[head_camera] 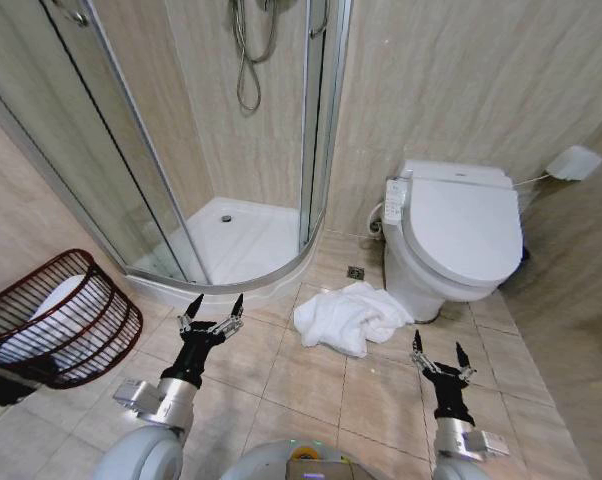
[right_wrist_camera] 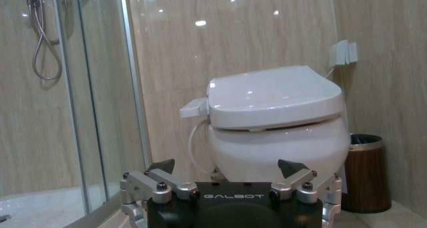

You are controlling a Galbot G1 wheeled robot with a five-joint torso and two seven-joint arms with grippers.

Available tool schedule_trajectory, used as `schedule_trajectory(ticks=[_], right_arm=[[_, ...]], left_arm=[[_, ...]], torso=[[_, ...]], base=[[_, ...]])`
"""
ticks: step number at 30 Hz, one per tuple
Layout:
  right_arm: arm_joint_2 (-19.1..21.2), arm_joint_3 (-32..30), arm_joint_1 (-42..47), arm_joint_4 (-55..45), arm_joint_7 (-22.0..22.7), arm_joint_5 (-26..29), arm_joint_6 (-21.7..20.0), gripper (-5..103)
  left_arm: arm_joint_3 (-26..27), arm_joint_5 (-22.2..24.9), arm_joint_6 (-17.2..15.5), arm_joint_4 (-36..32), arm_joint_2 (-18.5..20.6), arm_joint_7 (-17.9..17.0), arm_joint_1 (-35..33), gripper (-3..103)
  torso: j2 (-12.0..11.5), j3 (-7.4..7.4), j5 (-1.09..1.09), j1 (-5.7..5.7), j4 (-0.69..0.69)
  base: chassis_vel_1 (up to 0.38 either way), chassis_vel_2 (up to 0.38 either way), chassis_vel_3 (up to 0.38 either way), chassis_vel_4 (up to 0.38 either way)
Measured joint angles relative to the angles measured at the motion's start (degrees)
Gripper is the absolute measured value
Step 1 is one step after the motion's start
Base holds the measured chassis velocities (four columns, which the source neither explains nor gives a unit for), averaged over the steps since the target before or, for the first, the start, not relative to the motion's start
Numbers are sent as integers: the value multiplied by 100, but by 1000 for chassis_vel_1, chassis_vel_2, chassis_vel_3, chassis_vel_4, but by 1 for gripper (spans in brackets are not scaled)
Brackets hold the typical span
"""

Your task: Discard the used towel into the hamper.

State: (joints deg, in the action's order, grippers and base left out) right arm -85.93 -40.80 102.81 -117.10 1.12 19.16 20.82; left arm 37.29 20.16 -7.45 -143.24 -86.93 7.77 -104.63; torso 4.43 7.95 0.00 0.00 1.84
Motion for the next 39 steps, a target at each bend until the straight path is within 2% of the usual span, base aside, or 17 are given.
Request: schedule_trajectory(ticks=[15, 18, 23, 26, 27, 29, 30, 32, 35, 39], right_arm=[[138, -22, -208, 186, -144, 185, -29, 100], [240, 17, -421, 419, -285, 463, 215, 100], [333, 56, -638, 630, -372, 514, 193, 100], [580, 70, -1017, 900, -645, 819, -263, 100], [580, 70, -1017, 900, -645, 819, -263, 100], [948, 65, -1425, 1211, -1041, 1198, -705, 100], [948, 65, -1425, 1211, -1041, 1198, -705, 100], [1189, 151, -1659, 1429, -1240, 1397, -1018, 100], [1289, 280, -1839, 1663, -1363, 1371, -1194, 100], [1291, 589, -2256, 2190, -1407, 994, -1385, 100]], left_arm=[[-1, 0, 0, 0, 0, 0, 0, 100], [0, 0, 0, 0, 0, 0, 0, 100], [0, 0, 0, 0, 1, 0, 1, 100], [-1, 0, 0, 0, 0, 0, 1, 100], [-1, 0, 0, 0, 0, 0, 1, 100], [0, 0, 0, 0, 0, 0, 0, 100], [0, 0, 0, 0, 0, 0, 0, 100], [0, 0, 0, 0, 0, 0, 0, 100], [0, 0, 0, 0, 0, 0, 0, 100], [0, 0, 0, 0, 0, 0, 1, 100]], torso=[[16, 16, 0, 0, 0], [19, 17, 0, 0, 0], [21, 20, 1, 0, -2], [23, 23, -1, -1, -1], [23, 23, -1, -1, -1], [25, 22, 0, 0, 0], [25, 22, 0, 0, 0], [27, 22, 0, 0, 1], [28, 23, 0, 0, -1], [28, 25, 0, 0, -1]], base=[[-116, 113, 116, -105], [-108, 141, 115, -130], [-101, 116, 98, -125], [-52, 68, 46, -70], [-41, 50, 31, -40], [0, 0, 0, 0], [0, 0, 0, 0], [0, 0, 0, 0], [0, 0, 0, 0], [0, 0, 0, 0]])
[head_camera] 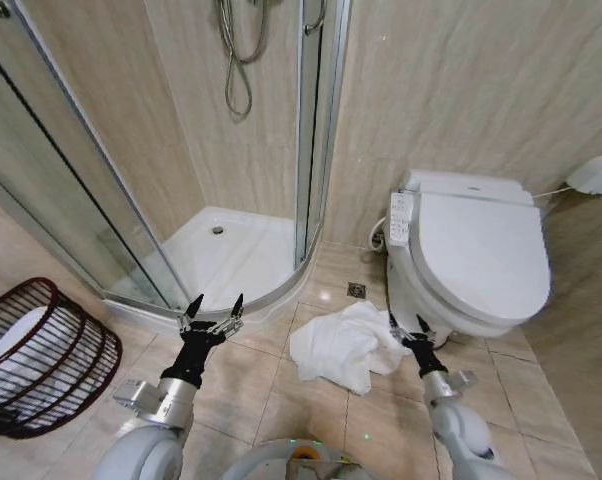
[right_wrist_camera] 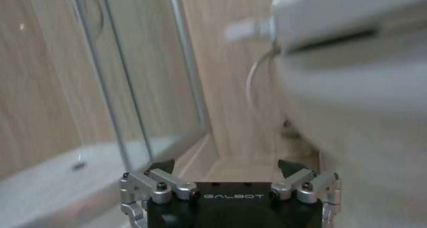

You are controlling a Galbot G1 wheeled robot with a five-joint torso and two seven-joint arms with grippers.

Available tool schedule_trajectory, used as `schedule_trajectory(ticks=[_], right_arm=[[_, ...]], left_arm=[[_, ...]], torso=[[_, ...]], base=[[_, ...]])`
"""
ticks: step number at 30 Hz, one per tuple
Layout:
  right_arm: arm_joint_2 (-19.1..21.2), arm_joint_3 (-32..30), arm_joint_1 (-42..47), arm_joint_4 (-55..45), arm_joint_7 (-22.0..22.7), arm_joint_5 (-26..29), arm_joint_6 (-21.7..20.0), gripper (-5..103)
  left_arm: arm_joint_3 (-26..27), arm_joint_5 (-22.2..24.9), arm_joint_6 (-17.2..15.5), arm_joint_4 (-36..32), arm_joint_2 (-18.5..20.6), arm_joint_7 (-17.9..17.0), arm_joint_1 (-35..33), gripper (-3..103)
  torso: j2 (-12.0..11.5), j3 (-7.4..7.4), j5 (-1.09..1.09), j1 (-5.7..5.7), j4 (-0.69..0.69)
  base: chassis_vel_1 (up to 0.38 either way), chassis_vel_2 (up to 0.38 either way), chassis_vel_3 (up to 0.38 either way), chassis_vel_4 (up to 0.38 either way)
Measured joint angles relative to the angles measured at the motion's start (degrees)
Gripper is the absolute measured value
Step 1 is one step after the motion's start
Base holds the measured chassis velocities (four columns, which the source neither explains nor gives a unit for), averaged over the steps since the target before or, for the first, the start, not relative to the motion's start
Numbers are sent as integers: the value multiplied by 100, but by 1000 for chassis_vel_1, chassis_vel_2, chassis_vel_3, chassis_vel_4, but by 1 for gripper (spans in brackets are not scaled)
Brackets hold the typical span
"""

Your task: Discard the used towel into the hamper.

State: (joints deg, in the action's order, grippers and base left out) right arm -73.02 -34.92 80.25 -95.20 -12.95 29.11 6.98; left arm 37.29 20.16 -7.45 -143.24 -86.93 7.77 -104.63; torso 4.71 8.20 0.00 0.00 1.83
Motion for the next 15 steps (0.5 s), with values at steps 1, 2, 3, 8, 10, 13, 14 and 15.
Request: schedule_trajectory(ticks=[1, 2, 3, 8, 10, 13, 14, 15], right_arm=[[2, 92, -125, 176, 5, -77, -31, 100], [2, 92, -125, 176, 5, -77, -31, 100], [22, 201, -282, 382, -22, -187, -31, 100], [199, 684, -746, 1044, -7, -908, -86, 100], [187, 867, -942, 1419, 95, -1487, -60, 100], [129, 1098, -1172, 1707, 183, -1786, -86, 100], [129, 1098, -1172, 1707, 183, -1786, -86, 100], [116, 1192, -1251, 1803, 199, -1851, -115, 100]], left_arm=[[0, 0, 0, 0, 0, 0, 0, 100], [0, 0, 0, 0, 0, 0, 0, 100], [0, 0, 0, 0, 0, 0, 0, 100], [0, 0, 0, 0, 0, 0, 0, 100], [0, 0, 0, 0, 0, 0, 0, 100], [0, 0, 0, 0, 0, 0, 0, 100], [0, 0, 0, 0, 0, 0, 0, 100], [0, 0, 0, 0, 0, 0, 0, 100]], torso=[[0, 1, -1, 0, 1], [0, 1, -1, 0, 1], [0, 1, -1, 0, 1], [1, 1, 1, 0, 1], [2, 2, 1, 0, -1], [2, 2, -2, 0, -1], [2, 2, -2, 0, -1], [2, 2, 0, 0, 2]], base=[[0, 0, 0, 0], [0, 0, 0, 0], [0, 0, 0, 0], [0, 0, 0, 0], [0, 0, 0, 0], [0, 0, 0, 0], [0, 0, 0, 0], [0, 0, 0, 0]])
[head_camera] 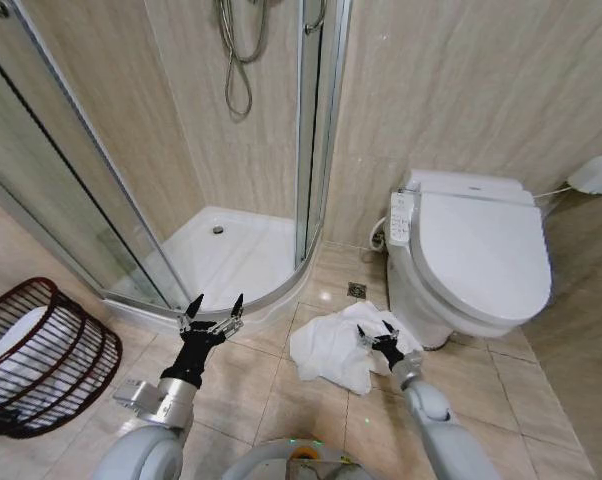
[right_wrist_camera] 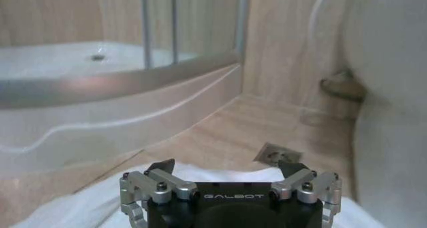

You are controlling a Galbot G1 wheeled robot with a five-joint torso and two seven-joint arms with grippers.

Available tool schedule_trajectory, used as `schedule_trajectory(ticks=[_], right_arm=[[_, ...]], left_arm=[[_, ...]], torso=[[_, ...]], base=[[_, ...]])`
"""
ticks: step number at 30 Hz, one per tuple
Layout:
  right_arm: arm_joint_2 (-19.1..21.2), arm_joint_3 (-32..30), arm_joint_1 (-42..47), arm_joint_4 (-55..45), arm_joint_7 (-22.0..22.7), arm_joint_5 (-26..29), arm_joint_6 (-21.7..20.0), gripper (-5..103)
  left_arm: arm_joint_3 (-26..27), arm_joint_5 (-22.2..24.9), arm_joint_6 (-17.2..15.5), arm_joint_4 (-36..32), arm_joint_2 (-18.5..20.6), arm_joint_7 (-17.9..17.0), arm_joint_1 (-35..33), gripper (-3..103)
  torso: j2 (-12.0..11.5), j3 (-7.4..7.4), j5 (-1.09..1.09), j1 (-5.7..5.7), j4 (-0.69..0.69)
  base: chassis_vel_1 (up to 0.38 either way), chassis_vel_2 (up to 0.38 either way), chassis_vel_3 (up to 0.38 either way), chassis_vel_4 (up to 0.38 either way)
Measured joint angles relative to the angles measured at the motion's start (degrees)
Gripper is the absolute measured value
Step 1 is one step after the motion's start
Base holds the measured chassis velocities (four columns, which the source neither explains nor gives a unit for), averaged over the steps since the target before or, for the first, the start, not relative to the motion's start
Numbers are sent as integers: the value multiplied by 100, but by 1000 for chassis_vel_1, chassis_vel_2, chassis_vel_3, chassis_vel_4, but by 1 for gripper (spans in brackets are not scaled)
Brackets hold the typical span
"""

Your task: Discard the used towel into the hamper.

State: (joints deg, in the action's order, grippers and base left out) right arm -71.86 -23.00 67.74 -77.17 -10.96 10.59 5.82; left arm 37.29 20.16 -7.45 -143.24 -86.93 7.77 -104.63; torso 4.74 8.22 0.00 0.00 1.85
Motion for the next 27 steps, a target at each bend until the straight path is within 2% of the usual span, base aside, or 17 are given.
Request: schedule_trajectory(ticks=[3, 10, 17, 20, 27], right_arm=[[-21, 298, -259, 276, 21, -122, -56, 100], [-98, 570, -359, 494, 2, -196, -137, 100], [-172, 575, -336, 691, -44, -97, -166, 100], [-150, 500, -369, 931, -65, 177, -360, 100], [-111, 433, -496, 1319, -130, 225, -450, 100]], left_arm=[[0, 0, 0, 0, 0, 0, 0, 100], [0, 0, 0, 0, 0, 0, 0, 100], [0, 0, 0, 0, 1, 0, 0, 100], [0, 0, 0, 0, 0, 0, 0, 100], [0, 0, 0, 0, 0, 0, 0, 100]], torso=[[0, 0, 0, 0, -1], [2, 0, 1, 0, -1], [2, 1, 0, 0, -1], [2, 1, -1, 0, -1], [2, 1, -1, 0, -1]], base=[[0, 0, 0, 0], [0, 0, 0, 0], [0, 0, 0, 0], [0, 0, 0, 0], [0, 0, 0, 0]])
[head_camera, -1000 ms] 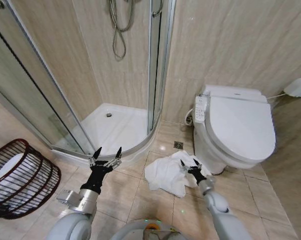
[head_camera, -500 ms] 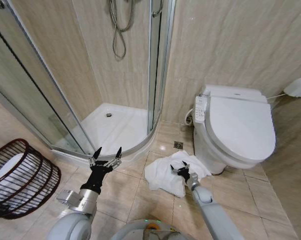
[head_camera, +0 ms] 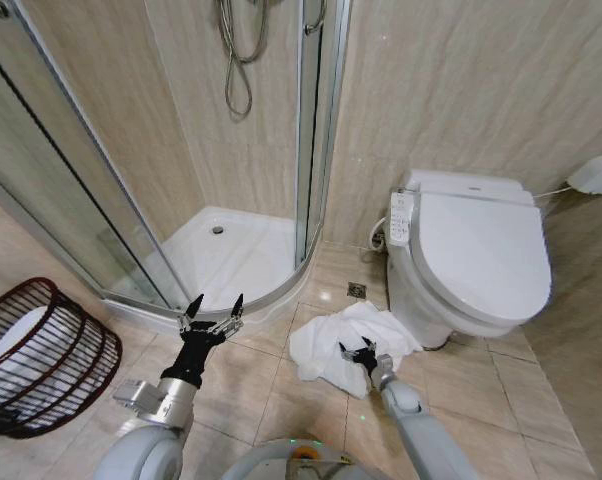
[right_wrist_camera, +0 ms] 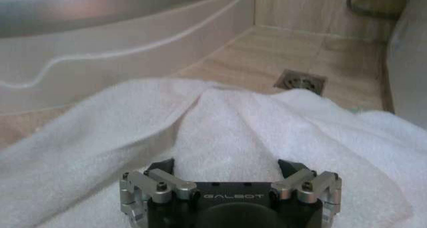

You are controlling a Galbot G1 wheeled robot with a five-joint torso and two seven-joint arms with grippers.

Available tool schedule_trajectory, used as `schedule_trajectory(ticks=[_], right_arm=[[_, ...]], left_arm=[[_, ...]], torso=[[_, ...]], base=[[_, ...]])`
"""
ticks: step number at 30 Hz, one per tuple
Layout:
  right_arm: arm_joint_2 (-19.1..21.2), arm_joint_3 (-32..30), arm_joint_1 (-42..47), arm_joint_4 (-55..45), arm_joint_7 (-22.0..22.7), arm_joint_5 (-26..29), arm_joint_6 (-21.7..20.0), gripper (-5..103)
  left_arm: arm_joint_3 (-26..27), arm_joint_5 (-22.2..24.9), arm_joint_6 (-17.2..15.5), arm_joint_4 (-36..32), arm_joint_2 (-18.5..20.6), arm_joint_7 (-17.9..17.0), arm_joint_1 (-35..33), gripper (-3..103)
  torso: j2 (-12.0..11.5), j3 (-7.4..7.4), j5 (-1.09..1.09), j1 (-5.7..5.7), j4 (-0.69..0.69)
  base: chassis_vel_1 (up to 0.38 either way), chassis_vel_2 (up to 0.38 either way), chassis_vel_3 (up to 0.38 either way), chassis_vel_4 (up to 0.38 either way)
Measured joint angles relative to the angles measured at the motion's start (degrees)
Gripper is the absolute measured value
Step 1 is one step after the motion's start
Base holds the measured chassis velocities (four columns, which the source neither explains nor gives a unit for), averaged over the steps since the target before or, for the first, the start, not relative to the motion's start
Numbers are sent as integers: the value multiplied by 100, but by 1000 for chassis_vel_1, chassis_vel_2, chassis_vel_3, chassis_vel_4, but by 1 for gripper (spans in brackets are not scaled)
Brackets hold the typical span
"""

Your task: Discard the used towel into the hamper.

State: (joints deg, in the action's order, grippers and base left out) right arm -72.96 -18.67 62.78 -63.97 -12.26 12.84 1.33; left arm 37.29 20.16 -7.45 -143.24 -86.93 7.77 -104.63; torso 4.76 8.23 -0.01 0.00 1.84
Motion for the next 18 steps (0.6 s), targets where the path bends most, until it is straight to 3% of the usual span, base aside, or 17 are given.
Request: schedule_trajectory(ticks=[4, 8, 14, 17, 18], right_arm=[[27, -26, -47, 121, -141, 49, -41, 103], [51, -30, -89, 199, -252, 61, -41, 84], [55, -46, -92, 215, -307, 62, -11, 68], [72, -51, -68, 193, -345, 83, 2, 52], [72, -51, -68, 193, -345, 83, 2, 52]], left_arm=[[0, 0, 0, 0, 0, 0, 0, 100], [0, 0, 0, 0, 0, 0, 0, 100], [0, 0, 0, 0, 0, 0, 0, 100], [0, 0, 0, 0, 0, 0, 0, 100], [0, 0, 0, 0, 0, 0, 0, 100]], torso=[[0, 0, 1, 0, 0], [0, 0, 1, 0, 0], [0, 0, 1, 0, 0], [0, 0, 1, 0, 0], [0, 0, 1, 0, 0]], base=[[0, 0, 0, 0], [0, 0, 0, 0], [0, 0, 0, 0], [0, 0, 0, 0], [0, 0, 0, 0]])
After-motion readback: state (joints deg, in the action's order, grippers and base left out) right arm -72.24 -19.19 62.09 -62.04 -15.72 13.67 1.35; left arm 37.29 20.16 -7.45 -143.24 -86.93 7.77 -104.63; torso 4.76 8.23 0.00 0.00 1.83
